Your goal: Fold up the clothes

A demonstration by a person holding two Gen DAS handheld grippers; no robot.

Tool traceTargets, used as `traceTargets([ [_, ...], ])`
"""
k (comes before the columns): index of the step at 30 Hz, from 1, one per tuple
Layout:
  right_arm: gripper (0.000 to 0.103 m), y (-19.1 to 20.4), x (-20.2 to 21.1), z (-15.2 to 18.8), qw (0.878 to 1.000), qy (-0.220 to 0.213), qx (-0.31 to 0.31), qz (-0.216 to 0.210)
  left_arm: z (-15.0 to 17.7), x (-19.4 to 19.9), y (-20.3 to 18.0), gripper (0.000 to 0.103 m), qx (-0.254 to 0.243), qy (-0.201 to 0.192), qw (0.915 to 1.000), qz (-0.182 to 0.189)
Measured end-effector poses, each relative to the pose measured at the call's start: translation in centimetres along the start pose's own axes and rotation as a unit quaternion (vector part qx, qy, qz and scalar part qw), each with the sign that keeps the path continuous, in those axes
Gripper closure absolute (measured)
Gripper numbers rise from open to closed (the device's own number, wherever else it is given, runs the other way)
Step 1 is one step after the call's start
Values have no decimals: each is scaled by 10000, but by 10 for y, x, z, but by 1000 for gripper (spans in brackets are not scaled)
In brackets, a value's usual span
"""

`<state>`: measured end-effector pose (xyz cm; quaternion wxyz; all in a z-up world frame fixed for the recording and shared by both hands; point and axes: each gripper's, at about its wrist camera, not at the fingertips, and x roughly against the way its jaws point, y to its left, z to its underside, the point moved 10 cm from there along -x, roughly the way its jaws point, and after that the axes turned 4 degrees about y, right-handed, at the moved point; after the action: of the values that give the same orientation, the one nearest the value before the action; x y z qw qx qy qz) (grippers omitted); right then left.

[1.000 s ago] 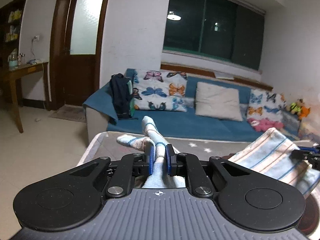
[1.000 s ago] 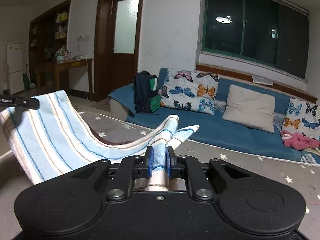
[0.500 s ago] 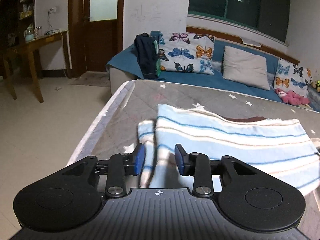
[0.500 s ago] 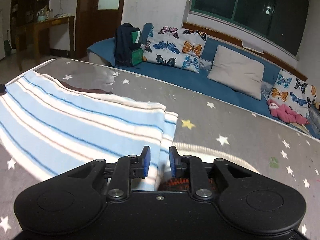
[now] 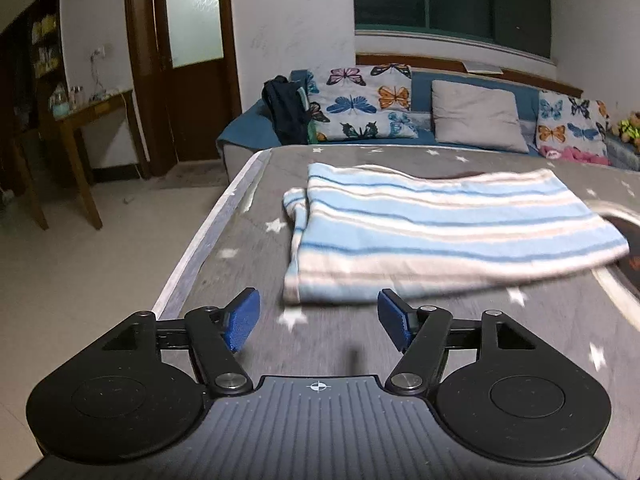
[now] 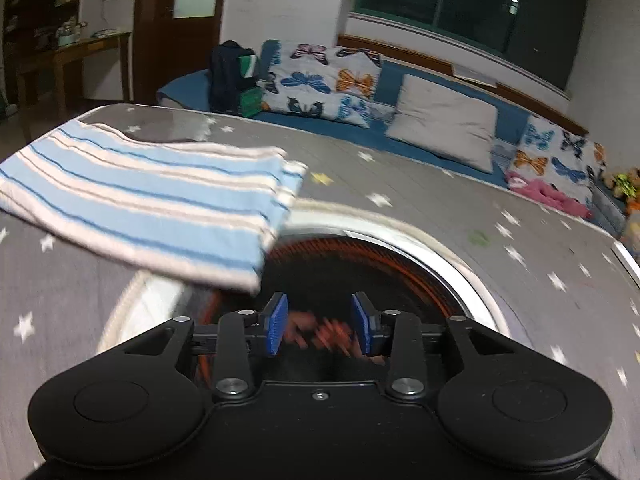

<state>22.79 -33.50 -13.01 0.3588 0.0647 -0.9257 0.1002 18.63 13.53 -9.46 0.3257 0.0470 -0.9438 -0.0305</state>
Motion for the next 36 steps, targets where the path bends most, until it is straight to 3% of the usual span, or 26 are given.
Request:
traceTargets([
  [6,50,-40,20,43,9991,-1,-373,218,31,25,14,31,247,-81,9993,-275],
  [9,41,-69,30,68,9975,-3,-565,431,45,25,22,30,429,-40,9983,-404],
  [13,38,-112,37,97,9927,21,-889,814,54,18,30,30,546,80,9971,-524],
  [16,30,-133,38,106,9891,-43,-1151,918,53,17,31,29,625,120,9971,-409],
  [25,25,-178,39,122,9803,-148,-1800,800,61,10,33,22,737,362,9958,-410],
  [36,16,-183,37,125,9808,-112,-1794,757,63,8,30,12,737,424,9960,-285],
])
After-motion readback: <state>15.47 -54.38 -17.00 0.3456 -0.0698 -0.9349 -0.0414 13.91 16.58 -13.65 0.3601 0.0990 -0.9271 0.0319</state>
